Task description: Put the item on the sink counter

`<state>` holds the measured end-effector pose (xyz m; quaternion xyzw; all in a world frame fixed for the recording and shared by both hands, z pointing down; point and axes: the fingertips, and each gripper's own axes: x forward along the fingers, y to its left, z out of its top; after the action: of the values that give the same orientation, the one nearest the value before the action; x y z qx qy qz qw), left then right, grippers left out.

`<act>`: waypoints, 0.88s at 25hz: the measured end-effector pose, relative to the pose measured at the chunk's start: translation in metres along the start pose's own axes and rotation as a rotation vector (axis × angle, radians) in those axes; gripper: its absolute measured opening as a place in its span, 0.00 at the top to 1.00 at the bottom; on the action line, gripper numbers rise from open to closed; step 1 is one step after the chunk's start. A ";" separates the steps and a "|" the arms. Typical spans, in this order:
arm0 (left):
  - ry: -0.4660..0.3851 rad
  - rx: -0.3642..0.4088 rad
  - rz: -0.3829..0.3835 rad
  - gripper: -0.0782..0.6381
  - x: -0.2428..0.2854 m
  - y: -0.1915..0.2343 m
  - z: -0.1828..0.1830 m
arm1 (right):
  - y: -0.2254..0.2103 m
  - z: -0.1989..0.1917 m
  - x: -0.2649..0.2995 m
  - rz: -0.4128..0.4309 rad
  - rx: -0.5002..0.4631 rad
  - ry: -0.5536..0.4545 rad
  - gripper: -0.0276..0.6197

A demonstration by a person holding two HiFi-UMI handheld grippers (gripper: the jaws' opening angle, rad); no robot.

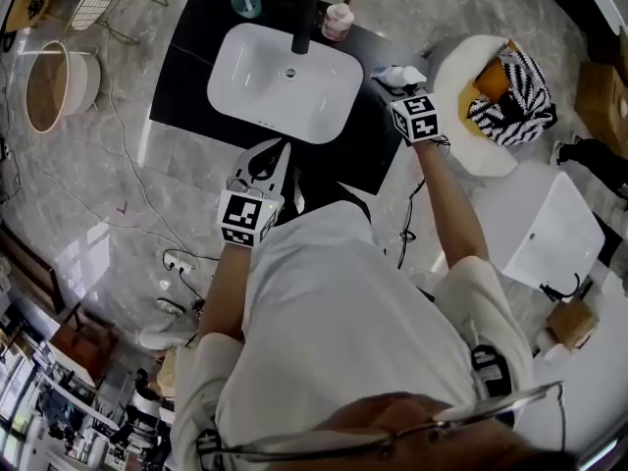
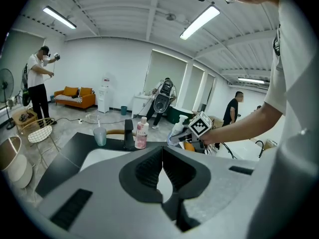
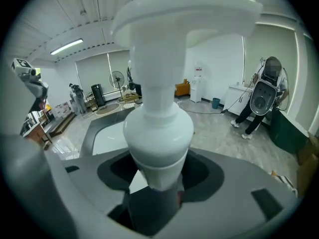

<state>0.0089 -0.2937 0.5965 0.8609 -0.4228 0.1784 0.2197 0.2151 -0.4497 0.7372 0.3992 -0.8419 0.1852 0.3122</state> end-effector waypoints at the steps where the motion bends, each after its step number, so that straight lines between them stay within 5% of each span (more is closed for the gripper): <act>1: 0.004 -0.003 0.001 0.88 0.001 0.002 -0.001 | -0.004 -0.003 0.007 -0.004 0.001 0.008 0.56; 22: 0.106 -0.083 0.040 0.88 0.021 0.027 -0.038 | -0.068 -0.049 0.116 -0.094 0.034 0.094 0.56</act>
<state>-0.0049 -0.3020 0.6449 0.8318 -0.4348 0.2105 0.2735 0.2312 -0.5280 0.8556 0.4344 -0.8034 0.2031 0.3530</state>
